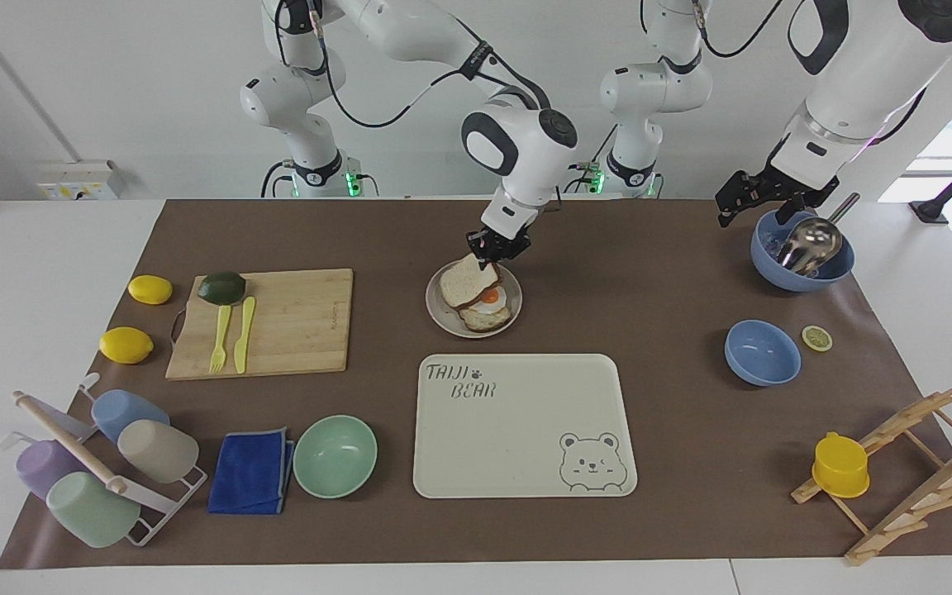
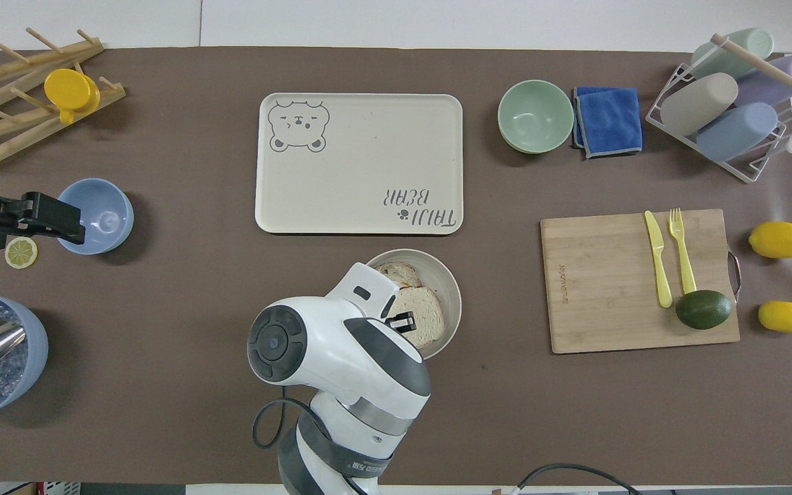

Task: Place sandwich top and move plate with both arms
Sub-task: 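Carry the bread slice over the plate with the right gripper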

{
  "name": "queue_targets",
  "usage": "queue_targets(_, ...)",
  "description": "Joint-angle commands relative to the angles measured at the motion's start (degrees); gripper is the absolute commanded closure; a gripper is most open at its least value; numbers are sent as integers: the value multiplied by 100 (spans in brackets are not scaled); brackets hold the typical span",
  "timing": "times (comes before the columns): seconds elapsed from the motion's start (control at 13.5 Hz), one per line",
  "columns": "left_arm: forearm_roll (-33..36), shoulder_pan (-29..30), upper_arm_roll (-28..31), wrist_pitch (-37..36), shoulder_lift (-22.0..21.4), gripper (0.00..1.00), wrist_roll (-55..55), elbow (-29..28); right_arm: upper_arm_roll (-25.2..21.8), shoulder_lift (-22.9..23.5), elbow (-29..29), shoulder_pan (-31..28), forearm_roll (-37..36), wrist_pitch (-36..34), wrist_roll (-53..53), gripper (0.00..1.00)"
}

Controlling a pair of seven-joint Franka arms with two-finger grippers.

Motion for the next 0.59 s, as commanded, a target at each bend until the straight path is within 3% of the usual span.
queue_targets(0.0,70,40,-32,-64,-86,0,23,-62,7,29,104,-6,-136,85,113,100)
queue_targets(0.3,62,40,-32,-64,-86,0,23,-62,7,38,-177,-146,-40,813,96,100)
queue_targets(0.52,70,40,-32,-64,-86,0,23,-62,7,47,-484,-348,284,1594,87,48)
